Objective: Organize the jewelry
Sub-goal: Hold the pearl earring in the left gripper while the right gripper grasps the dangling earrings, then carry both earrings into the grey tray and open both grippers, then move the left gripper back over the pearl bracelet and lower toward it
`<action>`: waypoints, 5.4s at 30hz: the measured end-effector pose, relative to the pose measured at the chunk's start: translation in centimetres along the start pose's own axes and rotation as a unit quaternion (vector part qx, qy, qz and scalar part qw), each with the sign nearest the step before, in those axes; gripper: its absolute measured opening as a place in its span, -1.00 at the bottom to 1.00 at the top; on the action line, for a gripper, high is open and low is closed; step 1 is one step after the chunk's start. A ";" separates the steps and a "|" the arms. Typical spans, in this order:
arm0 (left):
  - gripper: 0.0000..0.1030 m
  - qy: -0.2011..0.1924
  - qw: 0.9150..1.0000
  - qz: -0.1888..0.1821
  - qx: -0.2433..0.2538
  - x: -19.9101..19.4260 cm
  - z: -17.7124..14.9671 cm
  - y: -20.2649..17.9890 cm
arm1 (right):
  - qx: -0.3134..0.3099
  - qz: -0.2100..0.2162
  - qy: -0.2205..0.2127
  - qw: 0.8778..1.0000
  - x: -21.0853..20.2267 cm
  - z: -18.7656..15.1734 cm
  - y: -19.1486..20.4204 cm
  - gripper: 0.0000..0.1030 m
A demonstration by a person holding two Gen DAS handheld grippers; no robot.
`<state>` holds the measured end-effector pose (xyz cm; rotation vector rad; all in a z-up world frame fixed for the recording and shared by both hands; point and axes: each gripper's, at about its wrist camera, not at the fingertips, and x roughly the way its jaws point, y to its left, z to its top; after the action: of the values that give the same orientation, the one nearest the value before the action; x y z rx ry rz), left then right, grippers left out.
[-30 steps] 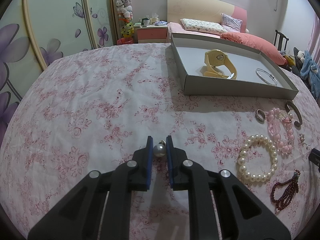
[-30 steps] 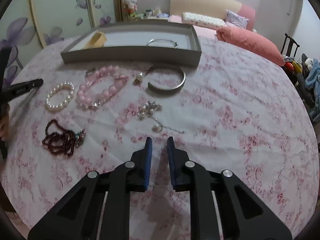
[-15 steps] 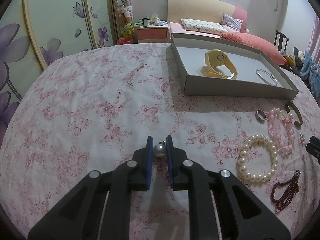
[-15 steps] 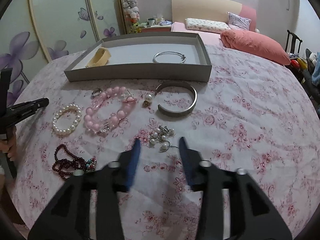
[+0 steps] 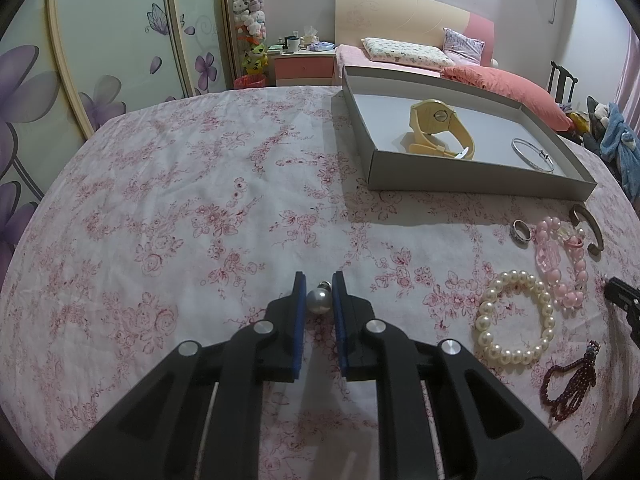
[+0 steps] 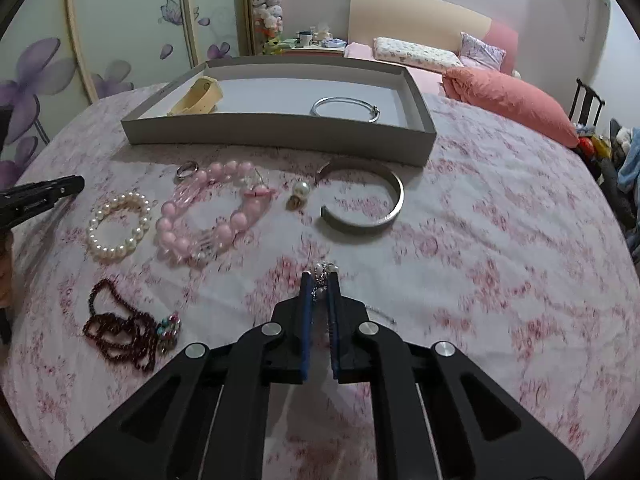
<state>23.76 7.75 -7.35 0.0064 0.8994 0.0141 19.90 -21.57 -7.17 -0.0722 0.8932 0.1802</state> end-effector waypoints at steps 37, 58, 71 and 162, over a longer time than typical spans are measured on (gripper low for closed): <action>-0.73 -0.221 0.973 -0.052 0.033 -12.2 -2.1 -6.5 | 0.051 0.058 -0.294 0.953 -11.1 1.8 1.1 -0.85; -0.73 -0.274 0.961 -0.029 0.032 -11.6 1.5 -8.4 | 0.038 0.031 -0.351 0.935 -10.6 5.3 2.0 -0.85; -0.73 -0.266 0.963 -0.033 0.026 -4.8 9.7 -9.9 | 0.046 0.026 -0.340 0.939 -4.0 13.2 0.9 -0.85; -0.80 -0.001 0.999 0.004 0.044 0.2 -0.2 -2.9 | 0.101 -0.004 -0.087 0.991 -1.6 2.2 -4.3 -0.25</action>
<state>23.77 4.87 -7.65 0.0915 0.8967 -0.0182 21.42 -25.67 -4.60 0.1268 0.7333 0.0852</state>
